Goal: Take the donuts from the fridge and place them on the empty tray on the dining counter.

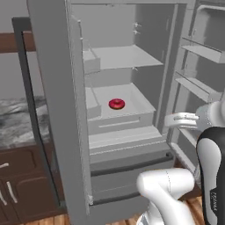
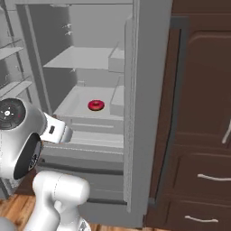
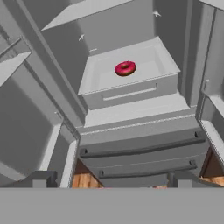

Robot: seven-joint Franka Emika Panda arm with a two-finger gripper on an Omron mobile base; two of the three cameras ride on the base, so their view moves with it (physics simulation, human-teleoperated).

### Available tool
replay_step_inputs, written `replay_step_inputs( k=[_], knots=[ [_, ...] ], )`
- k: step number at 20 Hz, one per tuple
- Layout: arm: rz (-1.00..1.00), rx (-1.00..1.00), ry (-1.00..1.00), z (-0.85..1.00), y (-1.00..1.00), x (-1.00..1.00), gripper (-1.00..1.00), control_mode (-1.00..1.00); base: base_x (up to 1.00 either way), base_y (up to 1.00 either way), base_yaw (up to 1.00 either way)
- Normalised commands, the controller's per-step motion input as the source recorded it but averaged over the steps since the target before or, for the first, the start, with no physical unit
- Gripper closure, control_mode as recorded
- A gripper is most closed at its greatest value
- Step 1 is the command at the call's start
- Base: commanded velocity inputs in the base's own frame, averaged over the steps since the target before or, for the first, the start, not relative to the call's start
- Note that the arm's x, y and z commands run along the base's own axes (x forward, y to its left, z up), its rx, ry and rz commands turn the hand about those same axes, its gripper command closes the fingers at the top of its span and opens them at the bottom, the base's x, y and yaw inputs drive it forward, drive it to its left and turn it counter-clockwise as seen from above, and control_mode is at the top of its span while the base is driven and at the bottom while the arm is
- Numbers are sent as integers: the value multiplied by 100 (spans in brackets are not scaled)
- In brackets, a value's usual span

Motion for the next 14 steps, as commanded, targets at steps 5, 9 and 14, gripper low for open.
replay_step_inputs(
  k=[5,9,14],
  knots=[
    [0,0,0,0,0,0,-100,100,69,21,0],
    [0,0,0,0,0,0,-100,100,51,12,-1],
    [0,0,0,0,0,0,-100,100,14,11,0]
  ],
)
